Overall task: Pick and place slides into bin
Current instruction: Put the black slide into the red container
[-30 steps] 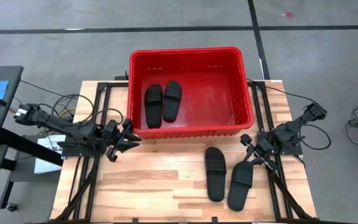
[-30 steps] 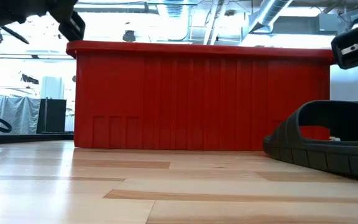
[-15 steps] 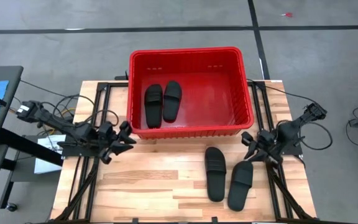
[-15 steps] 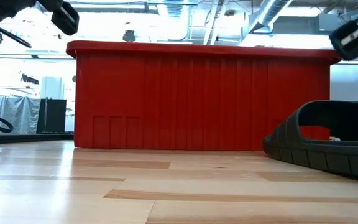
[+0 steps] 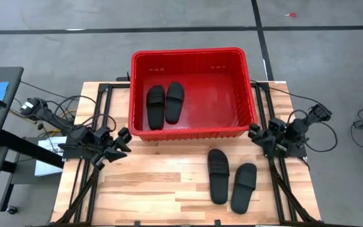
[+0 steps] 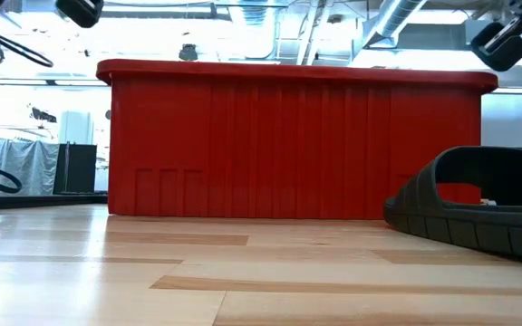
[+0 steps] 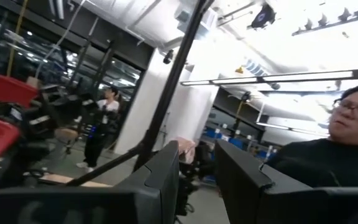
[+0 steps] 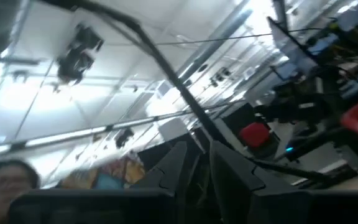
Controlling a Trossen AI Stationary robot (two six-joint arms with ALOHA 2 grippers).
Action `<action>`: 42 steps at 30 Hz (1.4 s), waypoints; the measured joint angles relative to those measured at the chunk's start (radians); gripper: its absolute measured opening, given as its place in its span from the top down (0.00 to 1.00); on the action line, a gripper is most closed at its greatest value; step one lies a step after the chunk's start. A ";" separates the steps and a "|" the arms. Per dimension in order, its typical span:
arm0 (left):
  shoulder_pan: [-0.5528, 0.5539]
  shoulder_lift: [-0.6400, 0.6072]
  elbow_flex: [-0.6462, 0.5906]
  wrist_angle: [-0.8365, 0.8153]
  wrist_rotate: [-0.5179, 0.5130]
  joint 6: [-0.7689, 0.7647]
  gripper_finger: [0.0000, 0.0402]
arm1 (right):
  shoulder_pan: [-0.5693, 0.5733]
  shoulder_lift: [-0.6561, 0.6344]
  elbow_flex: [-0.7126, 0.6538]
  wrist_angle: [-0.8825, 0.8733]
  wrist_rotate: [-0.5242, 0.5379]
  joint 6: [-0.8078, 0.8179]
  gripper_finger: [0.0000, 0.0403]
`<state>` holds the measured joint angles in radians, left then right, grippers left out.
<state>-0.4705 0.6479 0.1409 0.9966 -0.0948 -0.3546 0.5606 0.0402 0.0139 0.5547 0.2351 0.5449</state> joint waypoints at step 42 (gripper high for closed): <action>-0.068 0.000 0.001 -0.006 -0.069 -0.006 0.77 | 0.317 0.992 0.683 -0.866 -0.078 0.284 0.84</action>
<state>-0.5385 0.6479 0.1417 0.9909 -0.1642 -0.3607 0.8776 1.0318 0.6968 -0.3109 0.1567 0.8294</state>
